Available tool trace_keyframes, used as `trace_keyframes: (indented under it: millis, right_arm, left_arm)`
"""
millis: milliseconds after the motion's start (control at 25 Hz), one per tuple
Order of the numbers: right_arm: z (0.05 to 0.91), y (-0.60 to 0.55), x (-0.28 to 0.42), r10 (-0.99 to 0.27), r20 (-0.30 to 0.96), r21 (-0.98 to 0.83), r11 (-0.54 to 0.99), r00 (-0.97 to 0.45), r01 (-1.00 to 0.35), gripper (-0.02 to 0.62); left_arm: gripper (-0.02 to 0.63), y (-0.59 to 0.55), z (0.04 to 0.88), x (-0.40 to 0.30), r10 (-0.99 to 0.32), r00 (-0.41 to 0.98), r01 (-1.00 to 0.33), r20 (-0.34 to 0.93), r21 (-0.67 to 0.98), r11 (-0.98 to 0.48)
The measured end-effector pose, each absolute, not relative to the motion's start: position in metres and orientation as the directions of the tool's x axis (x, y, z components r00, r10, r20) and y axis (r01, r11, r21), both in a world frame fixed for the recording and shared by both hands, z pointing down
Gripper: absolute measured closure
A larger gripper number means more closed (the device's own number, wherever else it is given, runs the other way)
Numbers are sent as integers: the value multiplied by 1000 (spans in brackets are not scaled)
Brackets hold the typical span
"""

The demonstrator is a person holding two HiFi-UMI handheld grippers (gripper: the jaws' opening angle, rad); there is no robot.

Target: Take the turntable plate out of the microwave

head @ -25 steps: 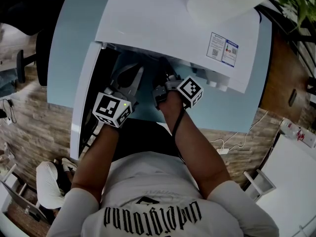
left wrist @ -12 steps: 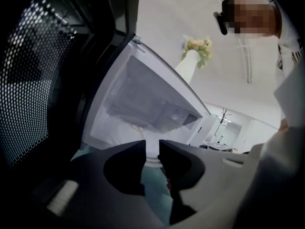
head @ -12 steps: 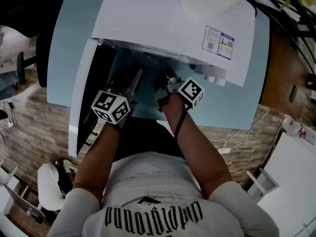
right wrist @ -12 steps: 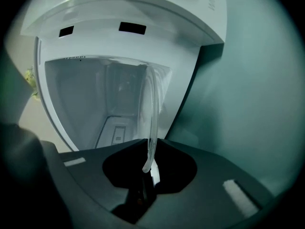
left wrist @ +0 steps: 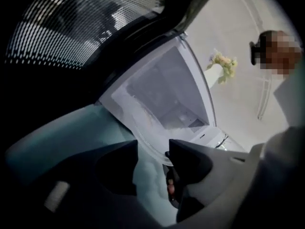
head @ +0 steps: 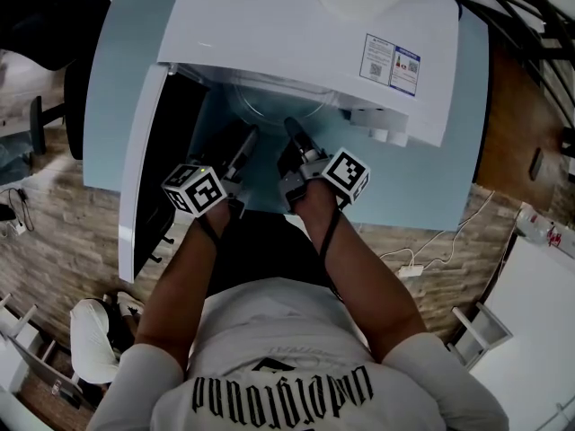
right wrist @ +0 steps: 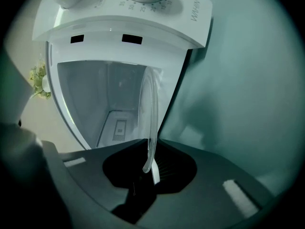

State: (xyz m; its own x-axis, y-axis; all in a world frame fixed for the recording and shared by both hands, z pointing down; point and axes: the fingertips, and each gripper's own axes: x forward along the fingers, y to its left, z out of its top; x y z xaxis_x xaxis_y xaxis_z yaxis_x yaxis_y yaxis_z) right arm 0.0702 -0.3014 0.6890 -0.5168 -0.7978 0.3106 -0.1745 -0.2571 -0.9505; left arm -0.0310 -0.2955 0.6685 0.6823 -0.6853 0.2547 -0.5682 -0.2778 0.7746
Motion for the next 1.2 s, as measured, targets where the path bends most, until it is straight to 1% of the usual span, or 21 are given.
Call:
trace_keyframes:
  millis: [80, 200, 400, 600, 760, 840, 1000, 1120, 1160, 1200]
  right_arm:
    - [690, -296, 73, -789, 325, -946, -267, -521, -185, 546]
    - [689, -288, 71, -781, 324, -946, -267, -534, -184, 546]
    - [685, -275, 69, -768, 305, -952, -255, -563, -168, 546]
    - [683, -263, 72, -743, 306, -952, -251, -595, -175, 548]
    - [679, -255, 76, -724, 328, -945, -250, -607, -212, 549]
    - [679, -251, 78, -715, 339, -941, -248, -611, -232, 549]
    - [673, -249, 75, -715, 300, -954, -222, -631, -202, 551]
    - [676, -245, 78, -701, 325, -946, -227, -635, -233, 551]
    - [676, -244, 78, -700, 323, -946, -223, -638, -234, 551]
    - [675, -244, 78, -698, 320, -947, -220, -640, -234, 551]
  left_arm:
    - [362, -296, 674, -28, -683, 690, -527, 239, 812, -249]
    - [351, -298, 679, -24, -676, 701, -488, 228, 844, -222]
    - [347, -308, 680, -20, -689, 699, -411, 191, 896, -169]
    - [347, -320, 680, -19, -693, 704, -372, 158, 913, -170]
    - [348, -330, 676, -16, -713, 694, -290, 105, 946, -142]
    - [348, -332, 677, -12, -708, 699, -274, 98, 952, -139]
    - [350, -334, 679, -8, -695, 712, -267, 96, 953, -141]
    - [350, -331, 682, -8, -684, 726, -218, 68, 967, -135]
    - [358, -331, 682, -7, -681, 730, -203, 58, 970, -135]
    - [404, -330, 681, -7, -680, 731, -191, 48, 972, -136]
